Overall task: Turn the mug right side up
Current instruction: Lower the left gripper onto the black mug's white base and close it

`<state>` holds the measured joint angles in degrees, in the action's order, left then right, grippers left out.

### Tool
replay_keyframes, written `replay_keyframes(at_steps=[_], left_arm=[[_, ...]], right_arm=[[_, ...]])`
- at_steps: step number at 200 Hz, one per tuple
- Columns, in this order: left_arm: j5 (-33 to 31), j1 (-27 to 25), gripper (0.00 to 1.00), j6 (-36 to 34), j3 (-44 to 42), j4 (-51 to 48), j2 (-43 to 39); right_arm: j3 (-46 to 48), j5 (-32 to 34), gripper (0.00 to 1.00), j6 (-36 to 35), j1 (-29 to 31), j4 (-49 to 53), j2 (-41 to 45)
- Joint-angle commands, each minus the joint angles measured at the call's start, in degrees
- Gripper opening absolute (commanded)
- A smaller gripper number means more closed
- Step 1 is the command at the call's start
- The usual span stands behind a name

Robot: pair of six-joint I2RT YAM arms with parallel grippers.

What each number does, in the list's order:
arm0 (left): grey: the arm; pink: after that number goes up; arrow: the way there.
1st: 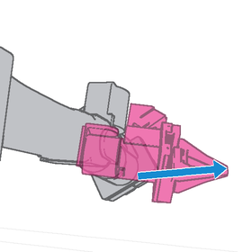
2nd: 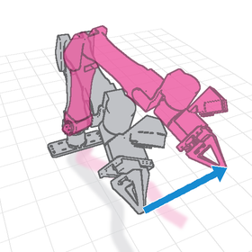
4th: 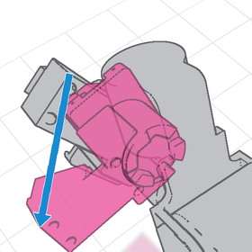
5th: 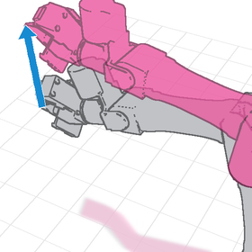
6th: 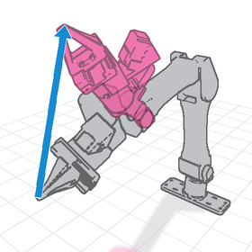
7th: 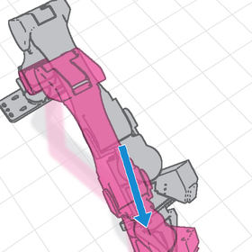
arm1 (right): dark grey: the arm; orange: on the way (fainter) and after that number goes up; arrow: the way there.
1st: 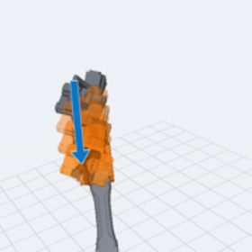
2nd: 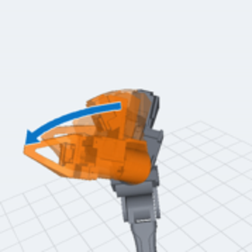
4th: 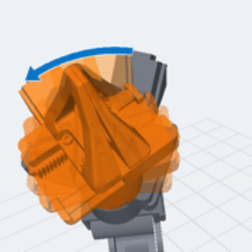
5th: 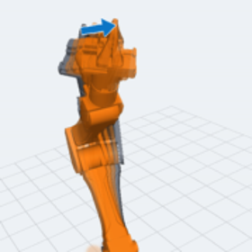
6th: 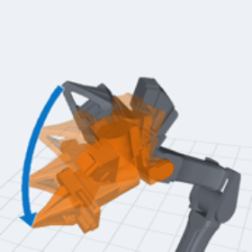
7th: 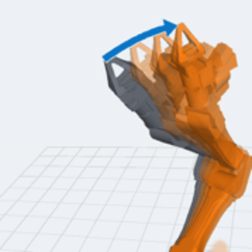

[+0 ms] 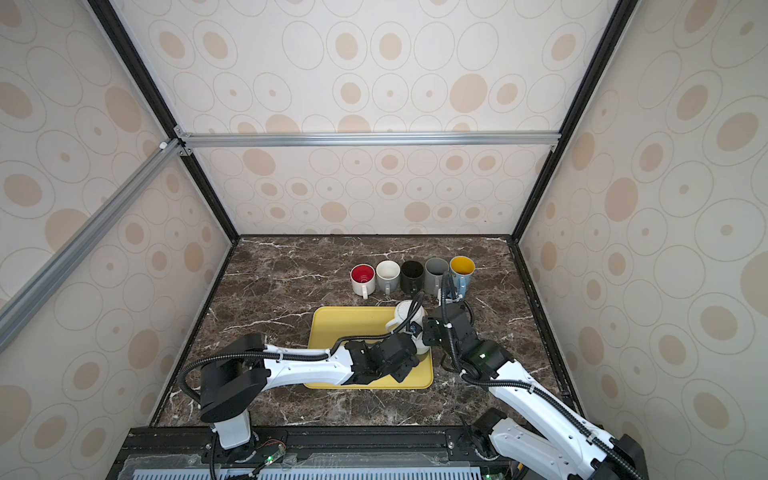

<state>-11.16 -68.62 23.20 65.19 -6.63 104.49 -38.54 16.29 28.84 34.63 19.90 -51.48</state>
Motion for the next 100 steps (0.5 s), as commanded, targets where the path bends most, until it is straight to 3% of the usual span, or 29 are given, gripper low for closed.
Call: replay_keyframes(at_steps=[1, 100], left_arm=[[1.11, -0.45, 0.01, -1.04, 2.44, 0.18, 1.24], [4.30, -0.31, 0.00, 0.70, -2.25, 1.16, -3.80]], right_arm=[[0.66, -0.32, 0.51, -0.61, -0.27, -1.00, -0.20], [0.93, -0.56, 0.51, 0.32, -0.62, -0.19, 1.28]])
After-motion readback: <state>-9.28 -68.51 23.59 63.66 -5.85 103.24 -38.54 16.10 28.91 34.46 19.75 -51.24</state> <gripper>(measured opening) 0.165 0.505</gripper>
